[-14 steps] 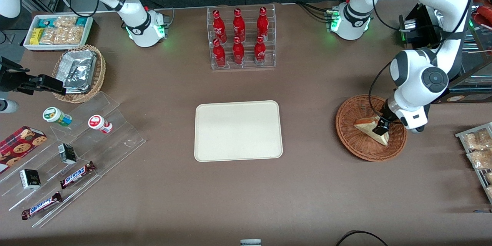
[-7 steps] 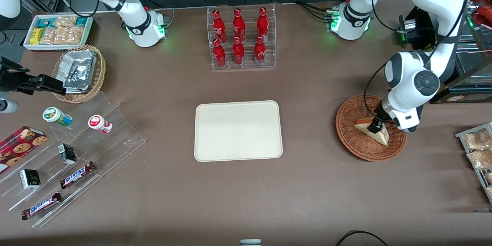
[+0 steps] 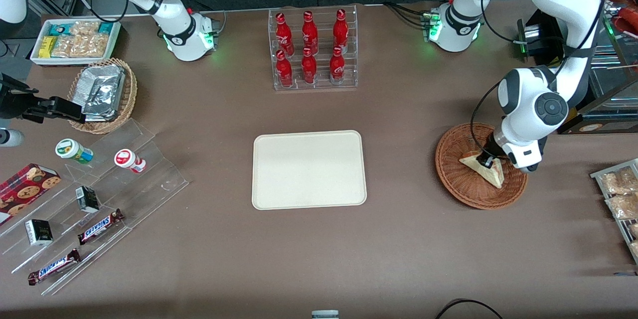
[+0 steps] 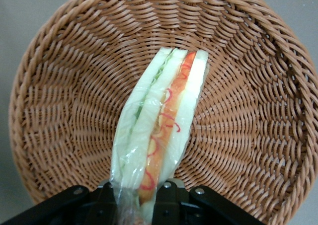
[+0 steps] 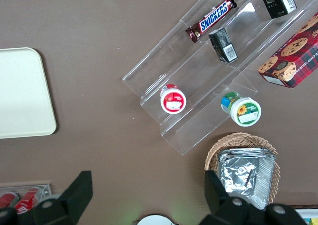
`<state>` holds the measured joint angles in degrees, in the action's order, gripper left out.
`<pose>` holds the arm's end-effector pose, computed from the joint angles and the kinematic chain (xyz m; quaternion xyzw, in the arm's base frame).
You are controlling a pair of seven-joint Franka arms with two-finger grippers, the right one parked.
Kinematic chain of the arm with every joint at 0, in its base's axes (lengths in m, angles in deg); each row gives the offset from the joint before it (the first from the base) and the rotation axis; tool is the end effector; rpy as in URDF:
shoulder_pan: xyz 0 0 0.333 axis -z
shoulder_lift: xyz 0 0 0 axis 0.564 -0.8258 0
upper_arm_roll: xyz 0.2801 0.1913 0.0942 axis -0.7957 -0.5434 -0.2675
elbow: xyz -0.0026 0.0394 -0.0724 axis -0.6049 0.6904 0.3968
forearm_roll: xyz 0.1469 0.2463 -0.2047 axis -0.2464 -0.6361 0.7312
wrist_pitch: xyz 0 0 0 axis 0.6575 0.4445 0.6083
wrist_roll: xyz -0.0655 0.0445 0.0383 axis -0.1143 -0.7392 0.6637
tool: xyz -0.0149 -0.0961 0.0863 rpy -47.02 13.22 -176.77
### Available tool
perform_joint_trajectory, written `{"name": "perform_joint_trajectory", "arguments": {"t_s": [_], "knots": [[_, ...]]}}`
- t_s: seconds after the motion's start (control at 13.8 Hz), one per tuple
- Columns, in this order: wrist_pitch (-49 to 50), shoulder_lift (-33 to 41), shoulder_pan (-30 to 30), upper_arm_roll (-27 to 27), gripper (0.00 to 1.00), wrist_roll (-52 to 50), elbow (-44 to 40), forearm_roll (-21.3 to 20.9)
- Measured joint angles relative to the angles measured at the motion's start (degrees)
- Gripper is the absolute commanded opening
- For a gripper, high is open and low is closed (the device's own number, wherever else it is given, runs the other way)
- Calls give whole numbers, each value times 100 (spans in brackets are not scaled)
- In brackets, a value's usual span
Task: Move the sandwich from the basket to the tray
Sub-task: 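Close the left gripper on the sandwich's wrapped edge, then lift the sandwich and carry it over the cream tray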
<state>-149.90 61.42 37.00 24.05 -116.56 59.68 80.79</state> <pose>0.5146 -0.0214 0.3014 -0.8642 -0.5025 0.0197 0.0170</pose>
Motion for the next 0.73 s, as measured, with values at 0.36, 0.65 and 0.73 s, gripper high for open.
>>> {"name": "perform_joint_trajectory", "arguments": {"t_s": [0.36, 0.65, 0.73], "knots": [[2154, 436, 2, 236, 0, 243, -1139, -7], [3051, 489, 11, 818, 0, 247, -2148, -4], [3067, 459, 17, 1019, 0, 252, -2289, -2]]}}
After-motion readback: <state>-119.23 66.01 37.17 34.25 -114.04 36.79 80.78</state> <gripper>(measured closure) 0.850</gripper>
